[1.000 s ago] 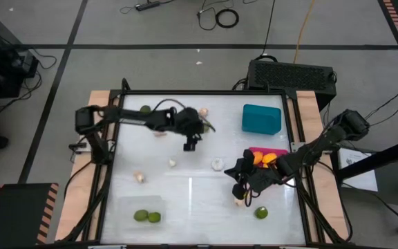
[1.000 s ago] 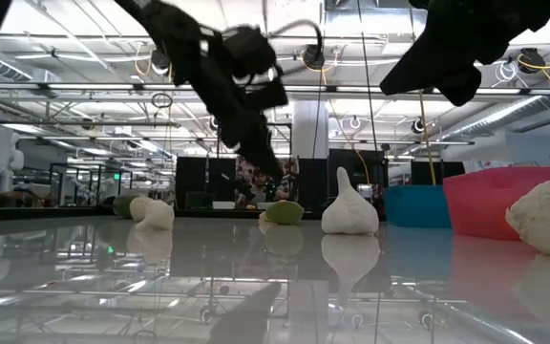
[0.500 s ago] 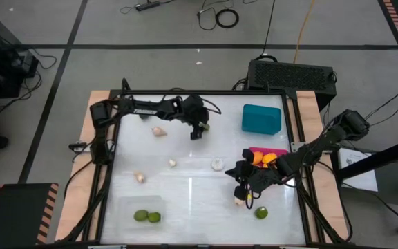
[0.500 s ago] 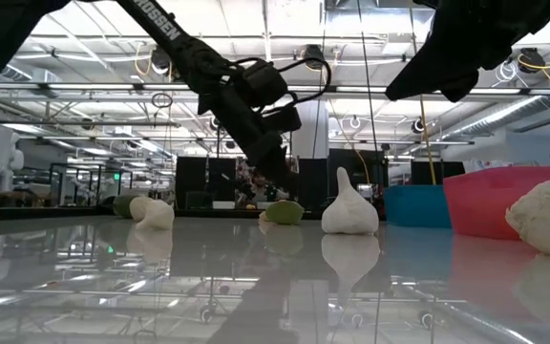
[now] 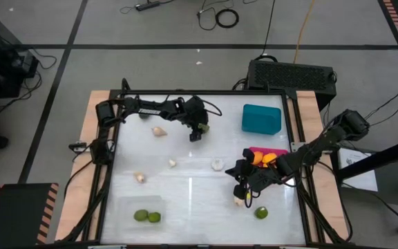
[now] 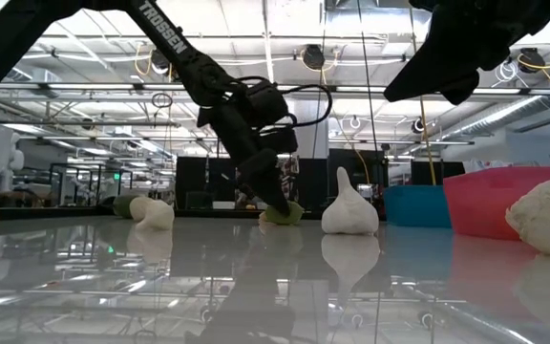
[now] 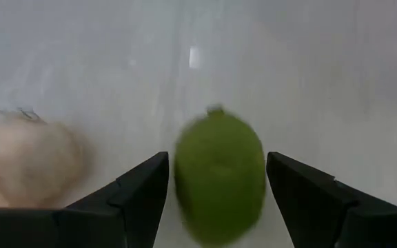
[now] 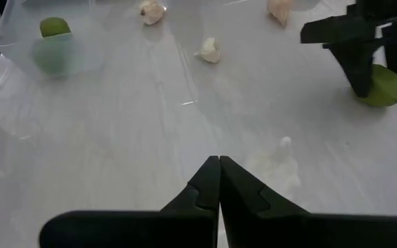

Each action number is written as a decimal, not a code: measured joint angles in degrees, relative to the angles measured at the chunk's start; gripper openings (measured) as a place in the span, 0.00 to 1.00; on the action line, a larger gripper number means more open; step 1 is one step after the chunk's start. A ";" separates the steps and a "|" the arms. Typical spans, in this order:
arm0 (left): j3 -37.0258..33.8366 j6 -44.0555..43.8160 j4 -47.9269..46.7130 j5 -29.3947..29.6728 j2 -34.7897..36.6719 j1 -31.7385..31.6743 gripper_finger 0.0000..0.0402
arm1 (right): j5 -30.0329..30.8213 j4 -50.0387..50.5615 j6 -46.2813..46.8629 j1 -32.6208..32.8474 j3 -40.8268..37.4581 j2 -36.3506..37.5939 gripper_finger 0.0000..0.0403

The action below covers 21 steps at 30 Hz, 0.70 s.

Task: Sort produce into baskets
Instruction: Put the green lime into the transparent bin

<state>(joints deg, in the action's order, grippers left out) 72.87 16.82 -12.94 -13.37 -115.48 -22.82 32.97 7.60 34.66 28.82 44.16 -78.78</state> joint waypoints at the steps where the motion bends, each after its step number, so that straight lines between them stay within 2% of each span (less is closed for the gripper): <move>1: -0.09 0.00 -0.62 -0.01 -0.06 0.05 0.62 | 0.00 0.00 0.38 0.00 0.00 0.00 0.00; 15: -0.06 -2.81 -0.03 0.01 -0.66 1.17 0.61 | 0.00 0.04 0.30 0.00 0.00 0.00 0.00; 21: -0.06 -2.96 0.01 0.06 -0.66 1.48 0.48 | -0.01 0.02 0.30 0.00 0.00 0.00 0.00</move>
<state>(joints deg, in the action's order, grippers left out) 72.82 13.85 -12.93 -13.32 -116.14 -21.34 32.96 7.62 34.96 28.82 44.16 -78.78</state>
